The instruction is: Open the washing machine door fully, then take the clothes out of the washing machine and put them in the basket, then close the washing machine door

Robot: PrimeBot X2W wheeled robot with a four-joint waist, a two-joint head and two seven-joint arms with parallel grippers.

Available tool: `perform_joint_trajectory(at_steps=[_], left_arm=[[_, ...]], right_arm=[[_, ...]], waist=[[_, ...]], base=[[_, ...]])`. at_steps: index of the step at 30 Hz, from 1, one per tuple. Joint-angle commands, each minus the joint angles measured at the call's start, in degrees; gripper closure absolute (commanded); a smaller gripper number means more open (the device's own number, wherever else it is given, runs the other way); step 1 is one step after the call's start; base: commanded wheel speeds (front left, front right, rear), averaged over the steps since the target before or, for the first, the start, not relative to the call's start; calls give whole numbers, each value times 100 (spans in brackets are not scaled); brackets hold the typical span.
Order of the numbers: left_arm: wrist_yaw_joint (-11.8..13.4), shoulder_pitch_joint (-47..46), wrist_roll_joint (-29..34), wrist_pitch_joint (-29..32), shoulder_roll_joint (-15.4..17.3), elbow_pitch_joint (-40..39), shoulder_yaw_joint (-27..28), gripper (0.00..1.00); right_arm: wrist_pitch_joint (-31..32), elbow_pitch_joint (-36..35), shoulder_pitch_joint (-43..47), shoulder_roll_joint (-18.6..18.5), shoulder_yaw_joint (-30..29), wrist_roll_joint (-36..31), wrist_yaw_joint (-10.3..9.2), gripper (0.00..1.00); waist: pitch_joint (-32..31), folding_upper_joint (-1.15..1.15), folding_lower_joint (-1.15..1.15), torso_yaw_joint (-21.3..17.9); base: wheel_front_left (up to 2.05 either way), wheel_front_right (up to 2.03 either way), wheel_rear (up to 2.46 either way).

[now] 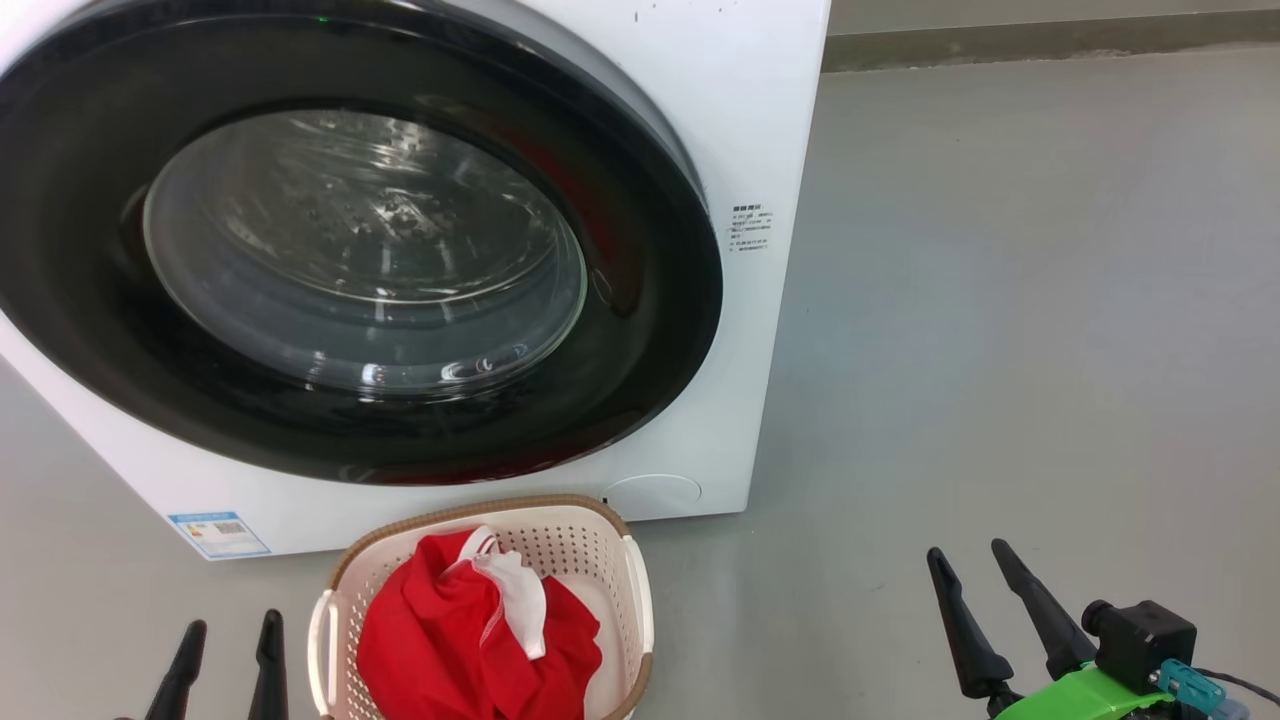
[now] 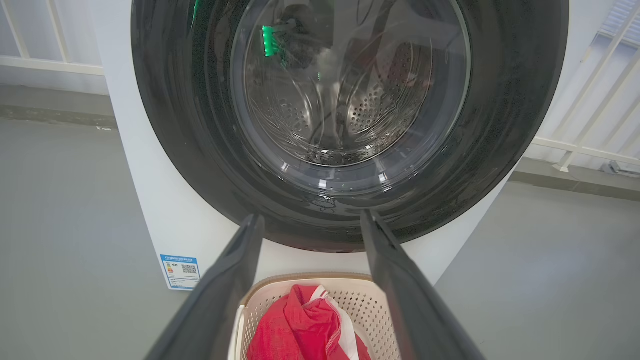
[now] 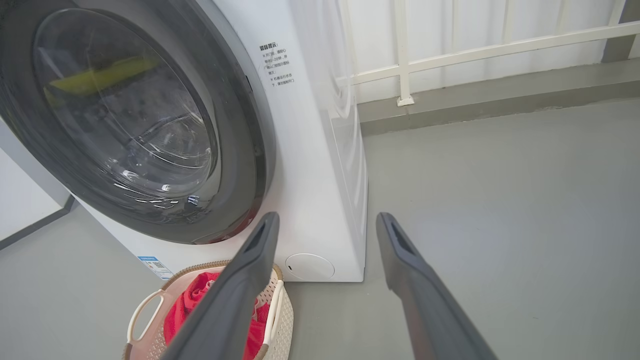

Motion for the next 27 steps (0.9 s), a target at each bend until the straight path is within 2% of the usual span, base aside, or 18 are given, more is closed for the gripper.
perform_joint_trajectory(at_steps=[1, 2, 8, 14, 19, 27], left_arm=[[-17, -102, 42, -47, 94, -100, 202, 0], [0, -1, -6, 2, -11, 23, -3, 100], [0, -1, -38, 50, -259, 400, -109, 100], [-1, -48, -371, 146, -274, 390, -73, 100], [-2, -99, -646, 226, -286, 399, -42, 100], [-3, -182, -1086, 355, -306, 407, 10, 100]], right_arm=[[-27, -137, 2, -57, 155, -14, -13, 0], [1, 22, 0, 5, 0, 3, 0, 100], [14, 430, 8, 104, -1, 35, 0, 100], [104, 393, -7, 112, -43, 388, -1, 100], [180, 376, -29, 120, -79, 680, -1, 100], [304, 345, -67, 134, -139, 1146, -2, 100]], waist=[[-1, 0, 0, 5], [-4, 0, 0, 7], [-4, 0, 0, 8], [-24, 0, 13, 24], [-19, 0, 1, 37], [-25, 0, 0, 58]], base=[[0, 0, 0], [0, 0, 0], [0, 0, 0], [0, 0, 0], [0, 0, 0], [0, 0, 0]])
